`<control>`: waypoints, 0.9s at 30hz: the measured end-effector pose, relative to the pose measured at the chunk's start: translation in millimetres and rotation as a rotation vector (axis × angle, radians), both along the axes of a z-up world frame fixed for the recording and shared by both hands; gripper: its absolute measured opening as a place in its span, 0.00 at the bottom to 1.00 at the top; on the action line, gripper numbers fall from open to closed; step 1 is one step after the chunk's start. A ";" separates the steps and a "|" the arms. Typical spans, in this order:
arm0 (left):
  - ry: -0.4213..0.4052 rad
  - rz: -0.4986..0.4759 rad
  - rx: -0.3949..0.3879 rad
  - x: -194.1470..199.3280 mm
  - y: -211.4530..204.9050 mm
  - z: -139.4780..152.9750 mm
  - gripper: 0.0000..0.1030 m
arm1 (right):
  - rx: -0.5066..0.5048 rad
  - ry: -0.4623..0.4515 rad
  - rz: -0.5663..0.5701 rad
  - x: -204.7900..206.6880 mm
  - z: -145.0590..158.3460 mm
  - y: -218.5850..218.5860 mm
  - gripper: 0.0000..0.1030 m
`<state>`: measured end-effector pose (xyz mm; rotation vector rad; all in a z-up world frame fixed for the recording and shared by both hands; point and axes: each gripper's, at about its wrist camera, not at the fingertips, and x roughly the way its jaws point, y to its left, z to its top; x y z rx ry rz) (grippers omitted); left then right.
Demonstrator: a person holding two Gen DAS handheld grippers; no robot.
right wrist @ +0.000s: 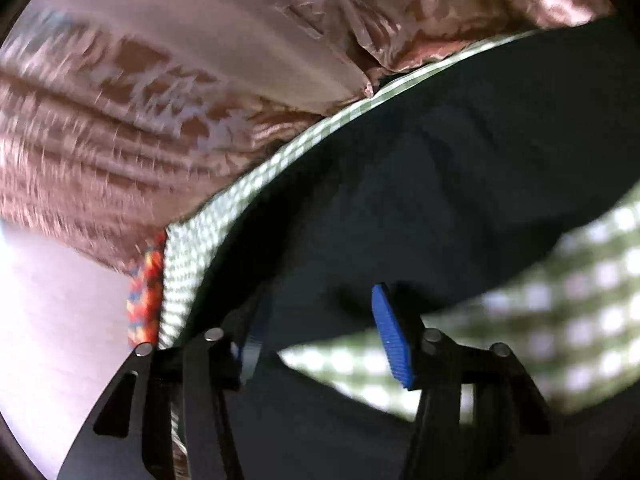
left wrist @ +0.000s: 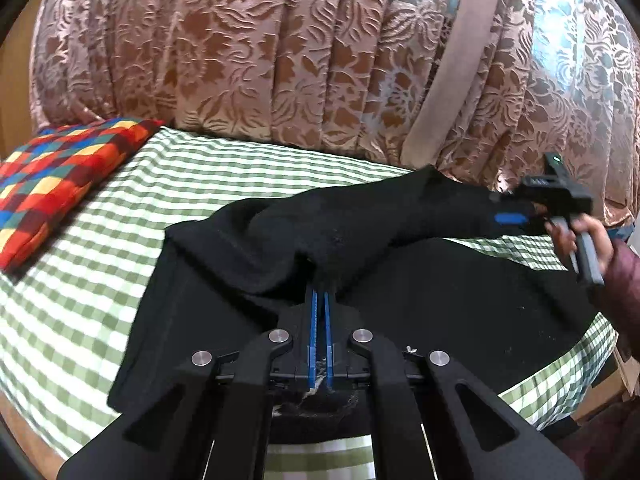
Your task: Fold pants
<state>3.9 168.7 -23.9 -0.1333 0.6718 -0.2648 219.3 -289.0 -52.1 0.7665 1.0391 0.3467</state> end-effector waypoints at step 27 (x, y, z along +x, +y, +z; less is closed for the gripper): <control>-0.226 0.285 0.080 111.8 67.7 88.9 0.02 | -0.023 -0.242 0.031 -67.3 78.3 -23.9 0.08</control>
